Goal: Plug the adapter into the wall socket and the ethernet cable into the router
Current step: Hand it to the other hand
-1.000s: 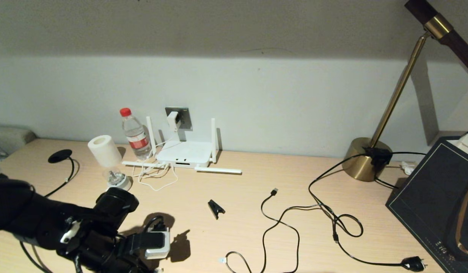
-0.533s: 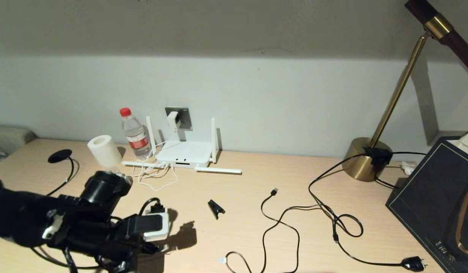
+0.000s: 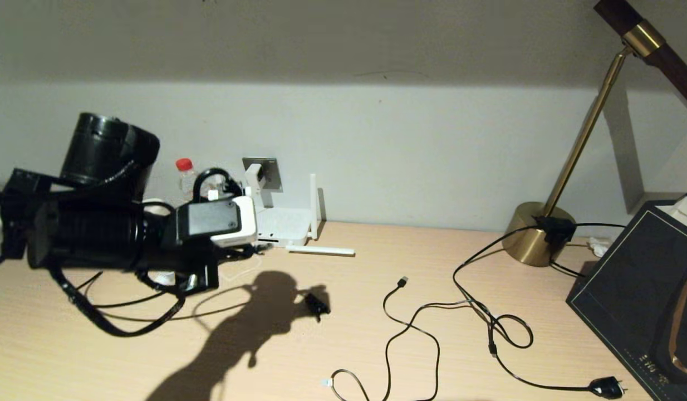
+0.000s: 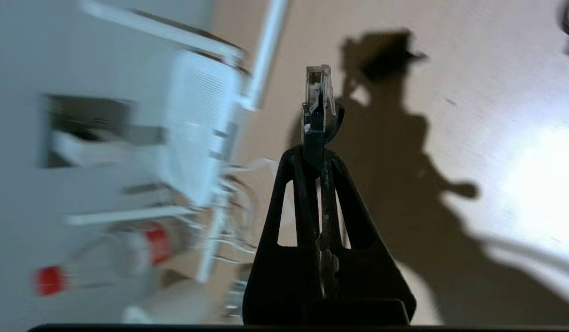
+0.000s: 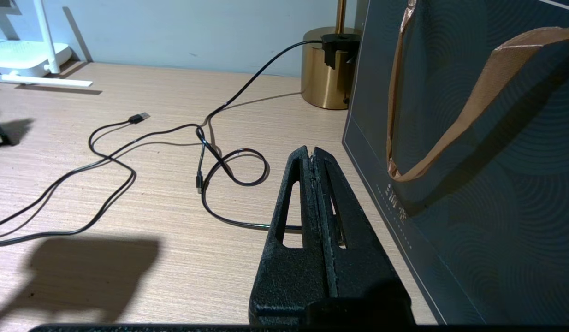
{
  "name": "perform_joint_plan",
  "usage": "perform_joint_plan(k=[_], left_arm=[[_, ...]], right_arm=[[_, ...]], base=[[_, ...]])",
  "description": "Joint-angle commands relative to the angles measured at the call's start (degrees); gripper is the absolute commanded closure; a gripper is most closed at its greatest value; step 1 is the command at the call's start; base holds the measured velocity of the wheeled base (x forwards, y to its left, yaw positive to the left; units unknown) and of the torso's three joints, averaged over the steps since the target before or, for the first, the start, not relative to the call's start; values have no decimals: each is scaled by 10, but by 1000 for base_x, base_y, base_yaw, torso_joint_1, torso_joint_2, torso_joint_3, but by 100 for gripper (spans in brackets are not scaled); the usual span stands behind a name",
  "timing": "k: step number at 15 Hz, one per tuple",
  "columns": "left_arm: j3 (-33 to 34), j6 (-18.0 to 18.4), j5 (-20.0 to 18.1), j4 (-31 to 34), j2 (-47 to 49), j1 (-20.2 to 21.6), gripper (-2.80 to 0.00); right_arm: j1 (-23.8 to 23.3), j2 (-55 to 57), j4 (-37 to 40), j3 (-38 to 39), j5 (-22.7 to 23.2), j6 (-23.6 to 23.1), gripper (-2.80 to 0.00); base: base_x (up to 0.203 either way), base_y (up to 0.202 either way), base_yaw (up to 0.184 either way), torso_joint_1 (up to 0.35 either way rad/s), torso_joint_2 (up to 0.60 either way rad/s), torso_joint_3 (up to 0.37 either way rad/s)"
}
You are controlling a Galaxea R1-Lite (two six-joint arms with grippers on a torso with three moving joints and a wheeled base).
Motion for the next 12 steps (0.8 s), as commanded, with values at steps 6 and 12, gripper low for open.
perform_joint_plan(k=[6,12], left_arm=[[-108,5,76,15,22,-86,0],[-56,3,74,-33,1,-102,0]], right_arm=[[0,0,-1,20,1,-1,0],[0,0,2,19,6,-27,0]], base=[[0,0,0,0,0,0],[0,0,0,0,0,0]])
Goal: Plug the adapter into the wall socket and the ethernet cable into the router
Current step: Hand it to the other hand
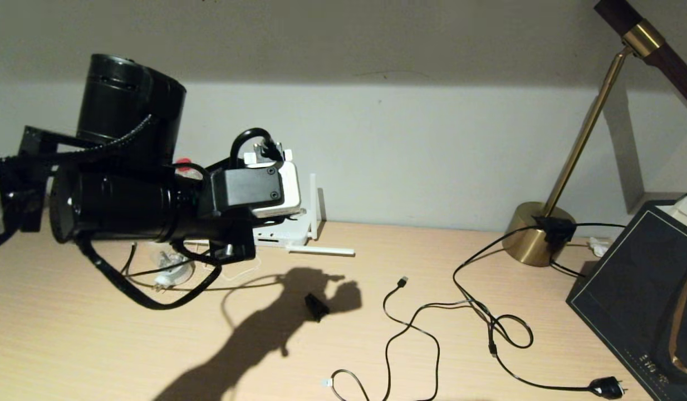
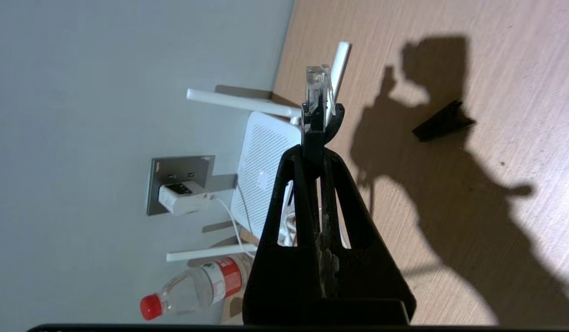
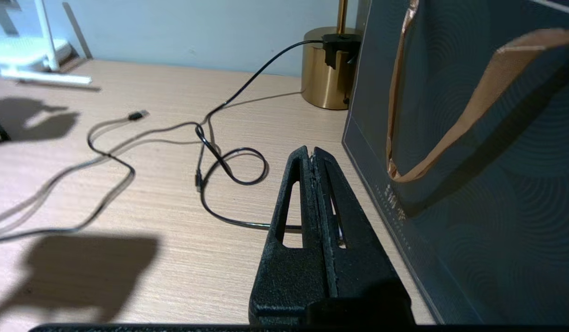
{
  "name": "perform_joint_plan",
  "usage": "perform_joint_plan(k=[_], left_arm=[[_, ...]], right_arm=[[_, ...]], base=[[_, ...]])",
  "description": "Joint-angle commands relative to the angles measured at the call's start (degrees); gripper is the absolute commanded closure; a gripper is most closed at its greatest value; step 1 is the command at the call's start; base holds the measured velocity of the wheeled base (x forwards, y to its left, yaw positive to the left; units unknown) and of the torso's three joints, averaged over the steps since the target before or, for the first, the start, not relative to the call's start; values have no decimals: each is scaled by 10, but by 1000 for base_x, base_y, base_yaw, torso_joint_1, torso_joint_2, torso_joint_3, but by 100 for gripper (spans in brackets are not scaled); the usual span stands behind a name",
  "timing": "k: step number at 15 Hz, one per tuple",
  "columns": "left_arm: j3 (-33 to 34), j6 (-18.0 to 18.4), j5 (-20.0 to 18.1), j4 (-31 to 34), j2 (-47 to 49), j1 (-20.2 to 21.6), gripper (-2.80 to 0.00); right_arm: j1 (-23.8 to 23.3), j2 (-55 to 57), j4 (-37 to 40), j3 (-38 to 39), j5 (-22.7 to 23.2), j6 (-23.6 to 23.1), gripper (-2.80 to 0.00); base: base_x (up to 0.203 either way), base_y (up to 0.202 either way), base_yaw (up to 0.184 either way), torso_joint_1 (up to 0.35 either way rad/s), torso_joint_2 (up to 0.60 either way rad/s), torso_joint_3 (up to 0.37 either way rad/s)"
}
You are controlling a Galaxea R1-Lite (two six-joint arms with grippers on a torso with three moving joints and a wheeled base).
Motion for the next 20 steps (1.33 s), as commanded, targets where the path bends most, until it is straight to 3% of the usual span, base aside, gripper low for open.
perform_joint_plan(k=[1,6,7,9,10,12,14,17,18,19,20], left_arm=[[10,2,-6,-14,-10,-9,0],[55,-14,-9,-39,-34,-21,0],[70,-17,-8,-44,-49,-21,0],[82,-18,-8,-46,-72,-21,0],[85,-18,-8,-46,-83,-20,0],[81,-18,-8,-43,-89,-22,0],[77,-17,-9,-40,-83,-25,0],[35,-17,-29,-32,-57,-28,0],[16,-17,-31,-29,-42,-39,0],[-2,-17,-32,-27,-23,-48,0],[-21,-17,-34,-25,-4,-64,0]], right_arm=[[2,1,5,18,4,-14,0],[2,0,2,10,4,-14,0],[2,6,6,-22,9,-2,0],[2,56,52,-153,35,66,0],[3,102,89,-232,72,117,0],[5,234,131,-327,197,194,0],[5,358,112,-343,298,233,0],[16,520,23,-351,381,260,0],[27,560,-11,-353,394,264,-149],[41,602,-43,-358,405,268,-280],[54,642,-74,-363,412,270,-280]], base=[[0,0,0,0,0,0],[0,0,0,0,0,0],[0,0,0,0,0,0],[0,0,0,0,0,0],[0,0,0,0,0,0],[0,0,0,0,0,0],[0,0,0,0,0,0],[0,0,0,0,0,0],[0,0,0,0,0,0],[0,0,0,0,0,0],[0,0,0,0,0,0]])
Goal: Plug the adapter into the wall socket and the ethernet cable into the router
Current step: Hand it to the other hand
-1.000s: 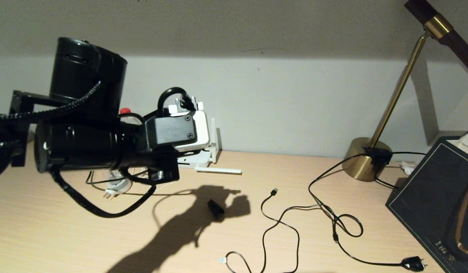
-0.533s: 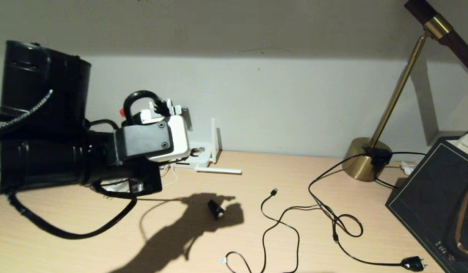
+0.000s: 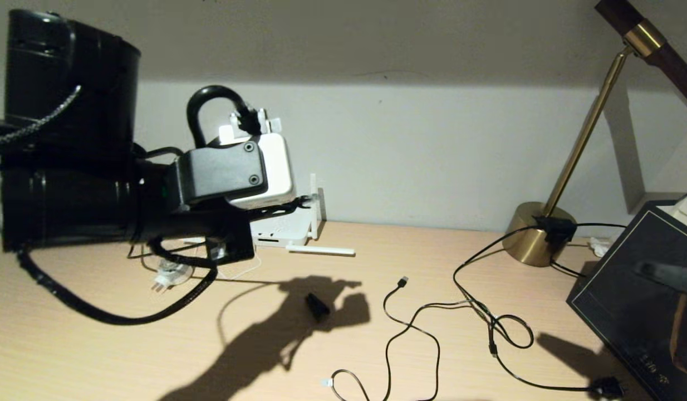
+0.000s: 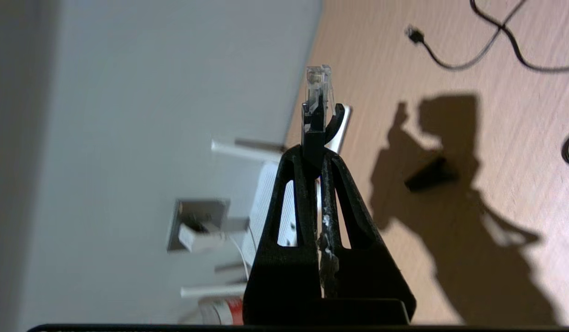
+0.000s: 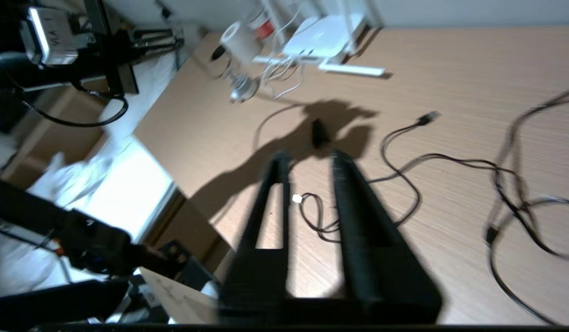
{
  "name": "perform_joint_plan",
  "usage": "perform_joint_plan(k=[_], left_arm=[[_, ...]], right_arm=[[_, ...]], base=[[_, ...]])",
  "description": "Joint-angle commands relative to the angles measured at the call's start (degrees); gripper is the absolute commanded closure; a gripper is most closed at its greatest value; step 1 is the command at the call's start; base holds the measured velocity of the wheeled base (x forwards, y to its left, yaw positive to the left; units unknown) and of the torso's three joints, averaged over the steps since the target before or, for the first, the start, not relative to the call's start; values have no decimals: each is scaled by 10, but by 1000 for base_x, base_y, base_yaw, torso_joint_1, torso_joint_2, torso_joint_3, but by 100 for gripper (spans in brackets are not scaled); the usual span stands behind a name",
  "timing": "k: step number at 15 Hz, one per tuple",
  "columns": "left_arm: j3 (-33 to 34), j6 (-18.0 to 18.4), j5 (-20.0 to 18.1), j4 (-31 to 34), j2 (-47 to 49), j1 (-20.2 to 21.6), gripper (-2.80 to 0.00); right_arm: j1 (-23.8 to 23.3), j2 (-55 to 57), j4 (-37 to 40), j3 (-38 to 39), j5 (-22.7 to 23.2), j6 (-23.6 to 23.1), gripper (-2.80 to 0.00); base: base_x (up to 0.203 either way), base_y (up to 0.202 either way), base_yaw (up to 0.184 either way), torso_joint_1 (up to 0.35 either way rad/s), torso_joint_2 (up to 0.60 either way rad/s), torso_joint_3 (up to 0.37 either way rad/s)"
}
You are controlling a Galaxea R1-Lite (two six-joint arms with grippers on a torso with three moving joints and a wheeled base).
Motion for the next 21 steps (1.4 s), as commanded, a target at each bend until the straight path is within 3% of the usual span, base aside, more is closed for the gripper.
perform_joint_plan(k=[1,3,8,14,17,21], left_arm=[[-46,3,-5,4,56,-35,0],[-78,3,-9,6,85,-62,0],[-134,3,-10,3,139,-102,0],[-131,4,-8,6,150,-120,0],[-118,5,-6,4,143,-119,0],[-107,5,-6,2,131,-115,0]], right_arm=[[27,148,-82,-7,12,1,-280],[62,196,-195,-4,15,0,-280],[127,250,-268,-35,16,3,-280],[190,276,-267,-61,7,6,-280],[255,306,-269,-68,-80,6,-280],[286,328,-268,-84,-99,9,-280]], base=[[0,0,0,0,0,0],[0,0,0,0,0,0],[0,0,0,0,0,0],[0,0,0,0,0,0],[0,0,0,0,0,0],[0,0,0,0,0,0]])
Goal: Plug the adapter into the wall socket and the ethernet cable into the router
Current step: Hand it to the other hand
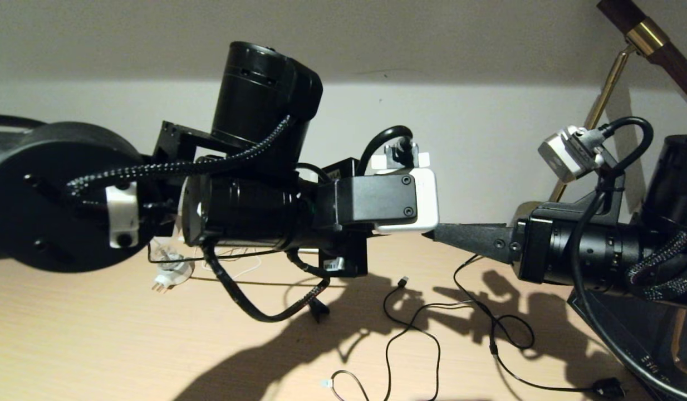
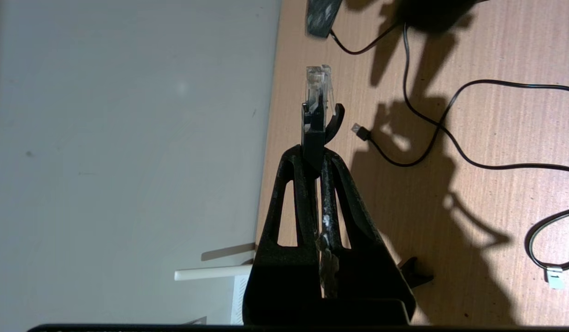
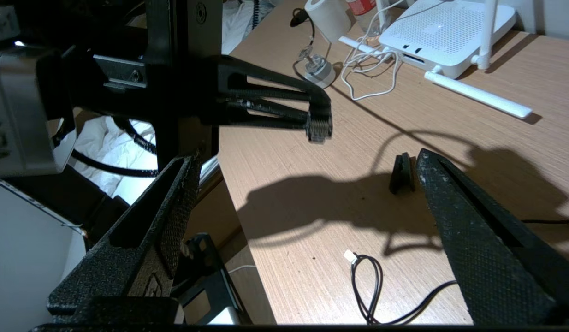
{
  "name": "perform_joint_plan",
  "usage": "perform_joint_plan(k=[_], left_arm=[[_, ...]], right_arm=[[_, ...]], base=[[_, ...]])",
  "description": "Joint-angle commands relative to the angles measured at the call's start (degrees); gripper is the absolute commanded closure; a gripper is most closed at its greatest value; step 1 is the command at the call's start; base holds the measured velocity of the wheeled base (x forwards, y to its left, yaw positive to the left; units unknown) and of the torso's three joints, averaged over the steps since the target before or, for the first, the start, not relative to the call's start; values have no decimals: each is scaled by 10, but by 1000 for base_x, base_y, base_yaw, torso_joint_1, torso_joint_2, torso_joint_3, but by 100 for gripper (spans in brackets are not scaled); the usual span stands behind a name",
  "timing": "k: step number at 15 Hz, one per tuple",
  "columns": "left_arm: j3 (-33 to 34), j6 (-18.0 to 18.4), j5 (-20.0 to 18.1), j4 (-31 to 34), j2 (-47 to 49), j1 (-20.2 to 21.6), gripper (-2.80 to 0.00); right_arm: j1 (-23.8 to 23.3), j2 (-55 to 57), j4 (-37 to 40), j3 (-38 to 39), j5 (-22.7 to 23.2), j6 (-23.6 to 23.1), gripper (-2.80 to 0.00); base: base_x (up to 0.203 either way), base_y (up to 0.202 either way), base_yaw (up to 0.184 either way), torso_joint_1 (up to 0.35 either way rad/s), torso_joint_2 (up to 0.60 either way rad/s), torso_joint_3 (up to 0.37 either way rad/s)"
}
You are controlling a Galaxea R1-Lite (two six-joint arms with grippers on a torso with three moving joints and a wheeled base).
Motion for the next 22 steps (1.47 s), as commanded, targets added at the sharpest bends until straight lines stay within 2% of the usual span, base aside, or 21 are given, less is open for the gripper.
perform_joint_plan(k=[1,7,10,22], left_arm=[[4,3,0,-2,-10,3,0],[12,7,0,-4,-16,3,0],[15,9,0,-5,-19,2,0],[20,17,-1,-9,-18,-7,0]], right_arm=[[18,18,-1,-8,1,2,-280],[30,26,-2,-16,-1,1,-280],[30,28,-2,-16,-23,-1,-280],[30,29,-4,-21,-26,0,-280]], base=[[0,0,0,0,0,0],[0,0,0,0,0,0],[0,0,0,0,0,0],[0,0,0,0,0,0]])
